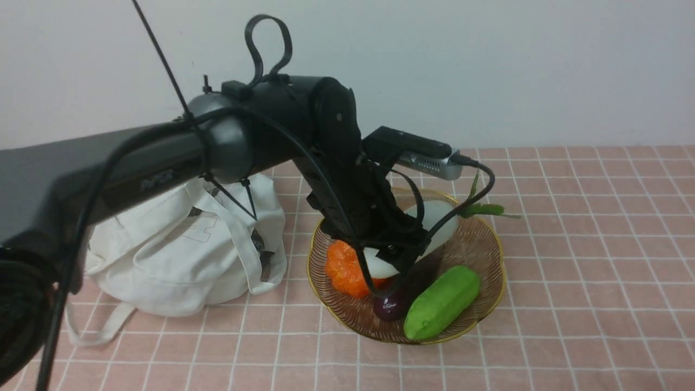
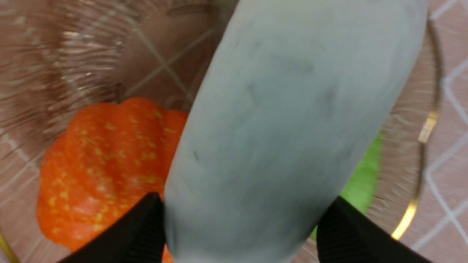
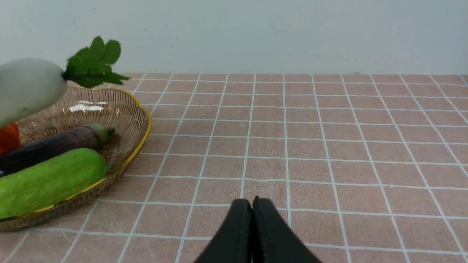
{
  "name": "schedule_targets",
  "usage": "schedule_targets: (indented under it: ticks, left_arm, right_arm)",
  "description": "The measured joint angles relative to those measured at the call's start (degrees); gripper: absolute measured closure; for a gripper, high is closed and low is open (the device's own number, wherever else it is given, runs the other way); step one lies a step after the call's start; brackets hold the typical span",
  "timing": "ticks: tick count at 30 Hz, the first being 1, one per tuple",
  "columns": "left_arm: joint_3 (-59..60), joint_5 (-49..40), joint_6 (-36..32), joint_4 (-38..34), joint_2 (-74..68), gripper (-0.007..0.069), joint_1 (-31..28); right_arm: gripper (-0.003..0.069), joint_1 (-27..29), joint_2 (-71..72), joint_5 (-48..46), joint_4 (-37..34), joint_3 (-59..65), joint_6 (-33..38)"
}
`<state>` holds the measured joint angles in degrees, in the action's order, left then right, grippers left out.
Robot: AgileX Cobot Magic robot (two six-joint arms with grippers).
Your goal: Take vegetables from bag on pink coffee tablecloth place on plate.
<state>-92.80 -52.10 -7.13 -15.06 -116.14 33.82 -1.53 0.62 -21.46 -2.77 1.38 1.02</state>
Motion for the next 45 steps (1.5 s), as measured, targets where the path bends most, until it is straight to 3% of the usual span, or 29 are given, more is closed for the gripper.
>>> schedule_targets:
  ticks: [6,11,15,17,19,22,23,24,26,31,34,45]
  left_arm:
    - [-1.09,0.00,3.76,0.35,-0.95,0.0121,0.00]
    - [-1.36,-0.52,4.97,0.64,-0.97,0.0027,0.00]
    - [-3.21,-2.32,5.05,0.92,-0.78,0.0032,0.00]
    - [-5.47,-4.22,5.12,1.26,-0.42,0.0065,-0.06]
    - [-9.15,-7.71,6.11,2.43,0.85,0.0172,-0.11]
    - [-12.70,-10.96,6.61,4.84,4.58,0.0400,-0.11]
    - [-12.81,-11.01,6.66,4.84,4.94,0.0418,-0.11]
    - [-13.38,-11.14,6.65,6.09,8.58,0.0545,-0.11]
    - [-13.51,-11.14,6.65,6.86,12.28,0.0592,-0.11]
    - [-11.16,-9.66,6.65,8.31,24.03,0.0629,0.36]
    - [-2.73,-4.11,8.26,9.97,35.26,0.0629,2.26]
    - [36.42,25.37,12.21,8.56,64.29,0.0629,6.81]
  right_arm:
    - [0.0673,0.00,0.00,0.00,0.00,0.00,0.00]
    - [0.0673,0.00,0.00,0.00,0.00,0.00,0.05]
    - [0.0673,0.00,0.00,0.00,0.00,0.00,0.05]
    - [0.0673,0.00,0.00,0.00,0.00,0.00,0.05]
    - [0.0673,0.00,0.00,0.00,0.00,0.00,0.05]
    - [0.0673,0.00,0.00,0.00,0.00,0.00,0.05]
    - [0.0673,0.00,0.00,0.00,0.00,0.00,0.05]
    - [0.0673,0.00,0.00,0.00,0.00,0.00,0.05]
    - [0.0673,0.00,0.00,0.00,0.00,0.00,0.05]
    - [0.0673,0.00,0.00,0.00,0.00,0.00,0.05]
    - [0.0673,0.00,0.00,0.00,0.00,0.00,0.05]
    - [0.0673,0.00,0.00,0.00,-0.05,0.00,0.05]
